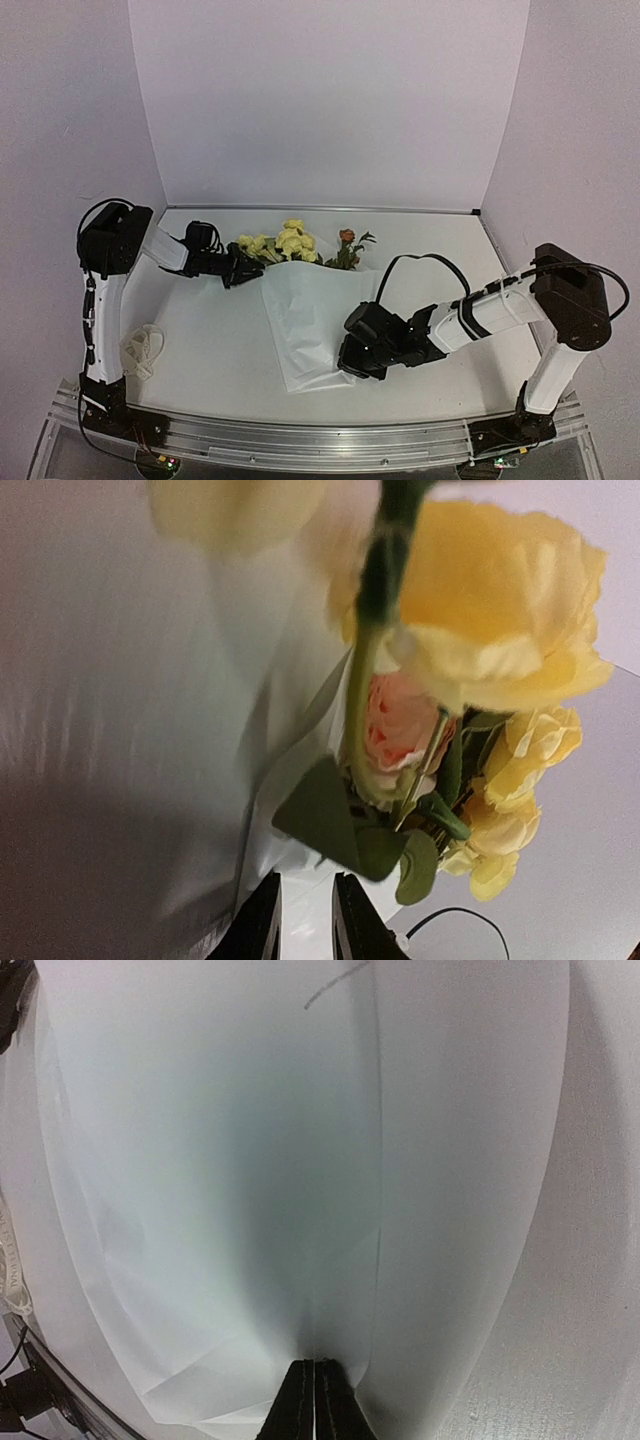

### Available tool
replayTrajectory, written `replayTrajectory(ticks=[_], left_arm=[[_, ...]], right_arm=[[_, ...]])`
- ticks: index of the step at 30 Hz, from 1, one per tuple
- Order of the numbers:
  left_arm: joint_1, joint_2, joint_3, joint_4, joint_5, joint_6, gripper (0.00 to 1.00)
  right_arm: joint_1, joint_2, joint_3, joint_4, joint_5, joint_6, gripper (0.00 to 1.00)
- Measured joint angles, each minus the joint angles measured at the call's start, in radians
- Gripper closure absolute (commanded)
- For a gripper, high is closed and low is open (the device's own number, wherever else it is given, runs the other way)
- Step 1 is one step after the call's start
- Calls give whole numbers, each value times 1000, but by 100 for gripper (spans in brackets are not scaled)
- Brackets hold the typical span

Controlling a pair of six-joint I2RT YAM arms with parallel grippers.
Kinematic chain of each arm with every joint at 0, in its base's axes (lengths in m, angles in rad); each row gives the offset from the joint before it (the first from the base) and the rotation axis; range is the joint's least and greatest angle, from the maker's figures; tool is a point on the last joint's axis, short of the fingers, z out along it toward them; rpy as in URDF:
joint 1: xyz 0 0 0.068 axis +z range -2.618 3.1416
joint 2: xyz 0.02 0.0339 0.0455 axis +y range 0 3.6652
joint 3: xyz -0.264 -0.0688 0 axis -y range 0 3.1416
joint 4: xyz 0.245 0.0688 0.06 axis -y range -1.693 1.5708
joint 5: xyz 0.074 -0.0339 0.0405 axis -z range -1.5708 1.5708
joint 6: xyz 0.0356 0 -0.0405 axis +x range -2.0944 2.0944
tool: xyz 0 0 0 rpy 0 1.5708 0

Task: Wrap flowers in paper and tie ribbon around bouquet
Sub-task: Press the 2/3-folded wrapping paper against the folded bouquet, then move the folded bouquet to the center of the board.

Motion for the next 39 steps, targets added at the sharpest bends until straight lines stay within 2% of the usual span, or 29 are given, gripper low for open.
replayTrajectory(ticks=[8,12,19,24,29,33,36,39], left_arm=[[33,29,165,-177,-30,83,77],[38,17,250,-270,-52,142,74],[36,-104,254,-400,-94,212,70],[16,-294,126,-441,-171,243,61],[-69,-506,-61,-468,-275,269,59],[-165,-593,-187,-479,-344,279,58],[-232,-616,-289,-482,-380,276,58],[-256,-623,-372,-483,-396,270,57]], right_arm=[[-1,0,6,-3,-4,-18,91],[-10,0,36,-59,-9,-44,88],[-27,-22,101,-152,-4,-101,73],[-33,-88,143,-227,30,-152,51],[-56,-125,146,-271,52,-190,36],[-86,-125,119,-290,57,-216,21],[-109,-125,92,-314,56,-239,21],[-121,-123,85,-317,52,-253,26]])
